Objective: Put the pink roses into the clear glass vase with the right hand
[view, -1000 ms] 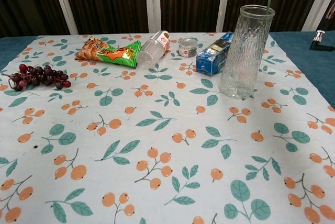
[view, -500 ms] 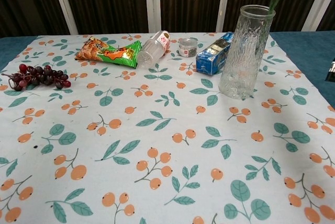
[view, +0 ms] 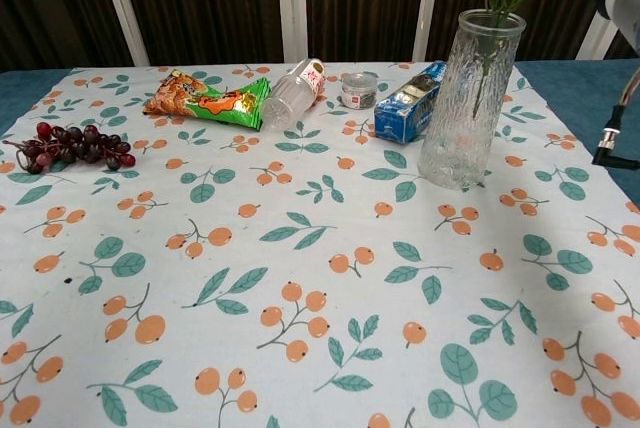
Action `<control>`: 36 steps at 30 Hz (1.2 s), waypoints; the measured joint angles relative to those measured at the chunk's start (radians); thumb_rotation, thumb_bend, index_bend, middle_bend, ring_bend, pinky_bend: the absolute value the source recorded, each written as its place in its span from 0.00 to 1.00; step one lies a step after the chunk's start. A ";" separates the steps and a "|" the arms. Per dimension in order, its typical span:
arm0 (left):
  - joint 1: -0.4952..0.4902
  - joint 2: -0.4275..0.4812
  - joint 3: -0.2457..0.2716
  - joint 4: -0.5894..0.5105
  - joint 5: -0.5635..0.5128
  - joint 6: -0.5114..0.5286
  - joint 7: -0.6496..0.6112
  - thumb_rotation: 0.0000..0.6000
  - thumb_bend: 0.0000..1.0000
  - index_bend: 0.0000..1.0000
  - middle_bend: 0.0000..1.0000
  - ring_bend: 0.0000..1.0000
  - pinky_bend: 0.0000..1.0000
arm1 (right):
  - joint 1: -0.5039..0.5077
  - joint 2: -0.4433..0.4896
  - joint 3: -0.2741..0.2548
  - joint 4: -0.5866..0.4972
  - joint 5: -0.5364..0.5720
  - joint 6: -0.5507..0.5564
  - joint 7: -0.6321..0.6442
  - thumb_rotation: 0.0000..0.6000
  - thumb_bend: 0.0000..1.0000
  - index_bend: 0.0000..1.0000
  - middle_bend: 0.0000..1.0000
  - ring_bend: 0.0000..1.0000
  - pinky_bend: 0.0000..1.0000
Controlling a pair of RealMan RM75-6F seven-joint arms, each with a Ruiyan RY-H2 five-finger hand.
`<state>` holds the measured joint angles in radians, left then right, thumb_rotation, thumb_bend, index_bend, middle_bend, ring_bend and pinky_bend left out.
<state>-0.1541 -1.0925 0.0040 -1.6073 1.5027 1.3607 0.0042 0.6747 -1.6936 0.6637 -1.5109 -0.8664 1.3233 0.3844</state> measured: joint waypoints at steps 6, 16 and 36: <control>-0.002 0.004 0.001 -0.002 -0.003 -0.006 -0.007 1.00 0.00 0.00 0.00 0.00 0.00 | 0.012 -0.021 0.014 0.032 0.008 -0.015 -0.011 1.00 0.31 0.53 0.53 0.45 0.25; -0.001 0.002 0.001 -0.002 -0.001 -0.002 -0.002 1.00 0.00 0.00 0.00 0.00 0.00 | -0.019 -0.028 -0.007 0.038 -0.002 -0.021 -0.004 1.00 0.31 0.53 0.53 0.45 0.25; 0.000 0.003 0.001 -0.004 -0.002 0.000 0.000 1.00 0.00 0.00 0.00 0.00 0.00 | -0.077 0.057 -0.081 -0.076 -0.063 -0.079 -0.054 1.00 0.31 0.00 0.00 0.00 0.01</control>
<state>-0.1541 -1.0900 0.0053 -1.6114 1.5008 1.3607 0.0040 0.5973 -1.6371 0.5822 -1.5867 -0.9299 1.2447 0.3307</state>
